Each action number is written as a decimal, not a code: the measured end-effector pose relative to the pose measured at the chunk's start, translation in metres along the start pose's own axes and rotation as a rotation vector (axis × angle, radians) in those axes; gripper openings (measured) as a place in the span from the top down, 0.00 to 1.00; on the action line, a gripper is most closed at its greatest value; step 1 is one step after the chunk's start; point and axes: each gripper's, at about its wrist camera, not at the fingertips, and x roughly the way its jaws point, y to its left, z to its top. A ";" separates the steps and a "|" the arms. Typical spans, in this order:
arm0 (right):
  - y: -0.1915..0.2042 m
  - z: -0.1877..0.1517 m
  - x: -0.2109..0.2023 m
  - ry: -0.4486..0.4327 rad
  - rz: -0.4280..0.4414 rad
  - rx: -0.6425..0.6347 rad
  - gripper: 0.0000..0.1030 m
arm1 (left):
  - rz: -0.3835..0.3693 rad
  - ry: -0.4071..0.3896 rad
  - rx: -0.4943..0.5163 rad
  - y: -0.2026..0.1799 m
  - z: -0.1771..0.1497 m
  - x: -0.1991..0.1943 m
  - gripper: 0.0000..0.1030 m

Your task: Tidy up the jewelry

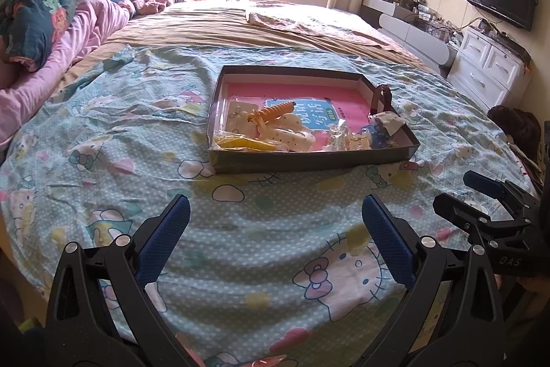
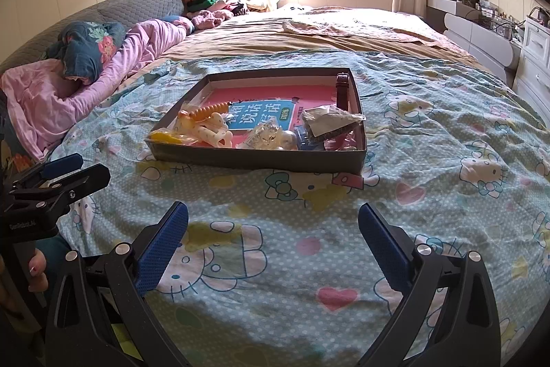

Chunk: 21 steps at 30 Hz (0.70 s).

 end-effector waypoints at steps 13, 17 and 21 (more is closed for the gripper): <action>0.003 0.001 -0.001 -0.002 0.000 -0.003 0.04 | 0.004 0.009 -0.013 0.001 -0.004 0.002 0.09; 0.003 0.001 -0.001 -0.002 -0.002 -0.003 0.04 | 0.006 0.018 -0.015 0.003 -0.005 0.005 0.09; 0.003 0.002 0.000 -0.001 -0.004 -0.004 0.04 | 0.014 0.022 -0.018 0.005 -0.006 0.006 0.09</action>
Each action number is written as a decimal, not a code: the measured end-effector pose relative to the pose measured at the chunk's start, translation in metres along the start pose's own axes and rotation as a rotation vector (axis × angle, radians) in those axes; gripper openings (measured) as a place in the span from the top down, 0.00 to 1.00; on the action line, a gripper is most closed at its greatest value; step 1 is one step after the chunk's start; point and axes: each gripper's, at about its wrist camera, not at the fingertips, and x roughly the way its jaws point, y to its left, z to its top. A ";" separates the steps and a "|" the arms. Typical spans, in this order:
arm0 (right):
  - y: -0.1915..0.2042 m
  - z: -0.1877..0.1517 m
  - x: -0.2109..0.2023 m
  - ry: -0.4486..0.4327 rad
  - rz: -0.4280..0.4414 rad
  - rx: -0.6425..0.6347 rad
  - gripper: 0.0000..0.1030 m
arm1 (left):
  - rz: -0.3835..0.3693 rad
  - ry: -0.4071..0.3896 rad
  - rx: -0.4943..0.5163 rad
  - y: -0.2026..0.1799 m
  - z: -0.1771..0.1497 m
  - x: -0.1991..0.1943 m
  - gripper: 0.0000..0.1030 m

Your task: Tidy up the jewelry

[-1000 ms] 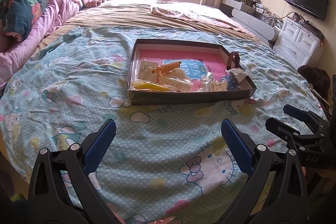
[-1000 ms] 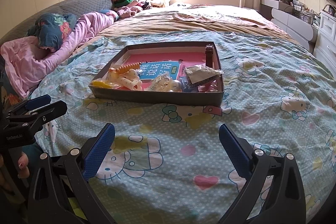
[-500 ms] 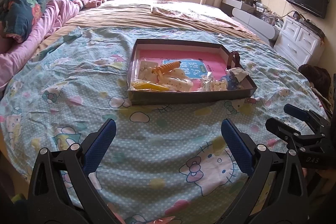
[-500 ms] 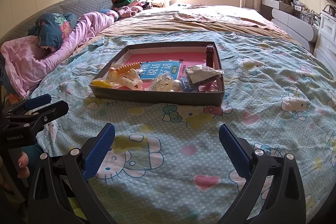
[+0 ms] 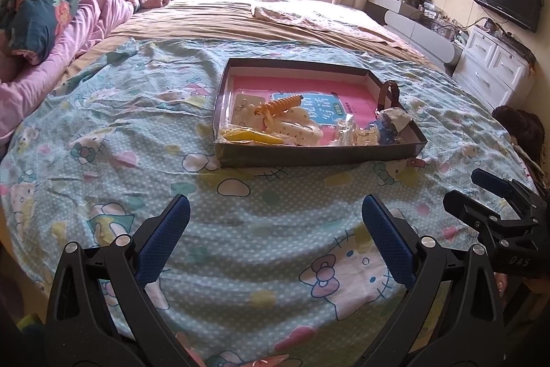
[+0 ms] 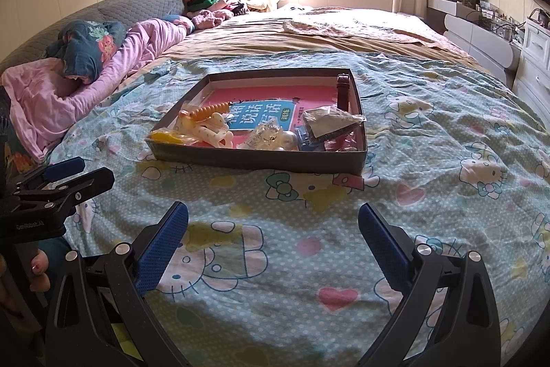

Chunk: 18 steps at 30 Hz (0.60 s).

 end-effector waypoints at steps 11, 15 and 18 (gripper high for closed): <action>-0.010 0.002 0.002 -0.004 -0.029 0.017 0.04 | -0.011 0.059 -0.082 0.019 -0.002 0.013 0.09; -0.021 0.003 0.005 0.002 -0.047 0.048 0.04 | 0.015 0.086 -0.126 0.031 -0.003 0.021 0.09; -0.038 0.005 0.007 0.005 -0.078 0.084 0.04 | 0.062 0.091 -0.156 0.043 -0.001 0.025 0.09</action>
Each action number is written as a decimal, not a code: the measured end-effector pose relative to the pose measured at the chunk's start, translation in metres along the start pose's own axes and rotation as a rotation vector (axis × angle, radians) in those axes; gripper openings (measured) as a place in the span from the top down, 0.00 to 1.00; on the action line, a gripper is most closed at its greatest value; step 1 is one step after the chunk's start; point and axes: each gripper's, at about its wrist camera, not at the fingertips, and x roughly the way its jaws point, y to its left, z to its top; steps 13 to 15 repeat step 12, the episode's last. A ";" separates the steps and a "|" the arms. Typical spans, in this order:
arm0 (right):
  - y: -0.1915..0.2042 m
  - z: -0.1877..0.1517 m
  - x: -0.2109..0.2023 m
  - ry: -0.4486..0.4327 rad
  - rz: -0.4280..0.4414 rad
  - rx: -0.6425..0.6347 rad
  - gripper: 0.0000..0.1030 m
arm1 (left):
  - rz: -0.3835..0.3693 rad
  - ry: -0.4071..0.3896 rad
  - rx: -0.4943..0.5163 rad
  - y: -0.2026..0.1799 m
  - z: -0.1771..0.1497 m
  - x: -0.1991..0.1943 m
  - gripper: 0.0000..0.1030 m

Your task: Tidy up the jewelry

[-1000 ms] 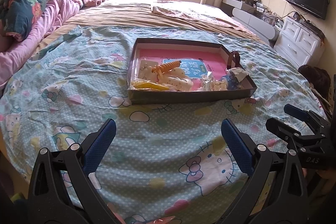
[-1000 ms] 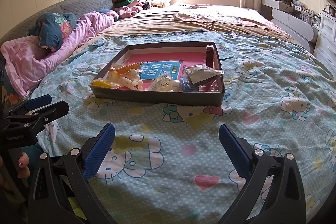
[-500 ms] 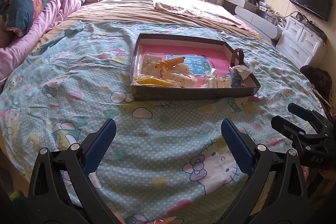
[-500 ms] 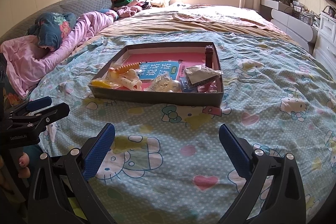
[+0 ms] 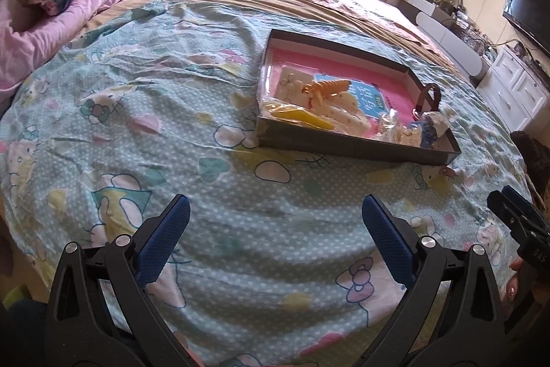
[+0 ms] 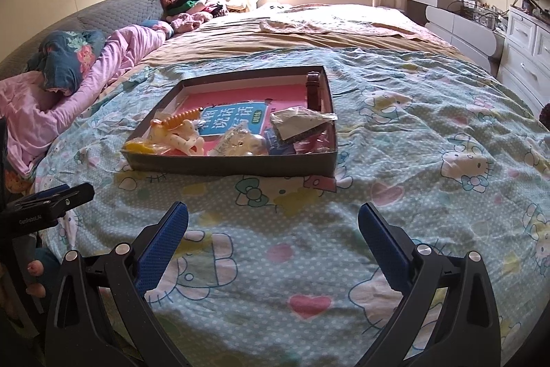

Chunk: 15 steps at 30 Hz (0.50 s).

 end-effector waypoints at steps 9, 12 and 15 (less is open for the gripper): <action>-0.129 0.036 0.038 -0.002 -0.310 0.150 0.04 | 0.300 -0.043 -0.081 0.090 0.073 0.042 0.09; -0.163 0.040 0.058 0.049 -0.383 0.163 0.04 | 0.390 -0.033 -0.121 0.131 0.099 0.071 0.09; -0.163 0.040 0.058 0.049 -0.383 0.163 0.04 | 0.390 -0.033 -0.121 0.131 0.099 0.071 0.09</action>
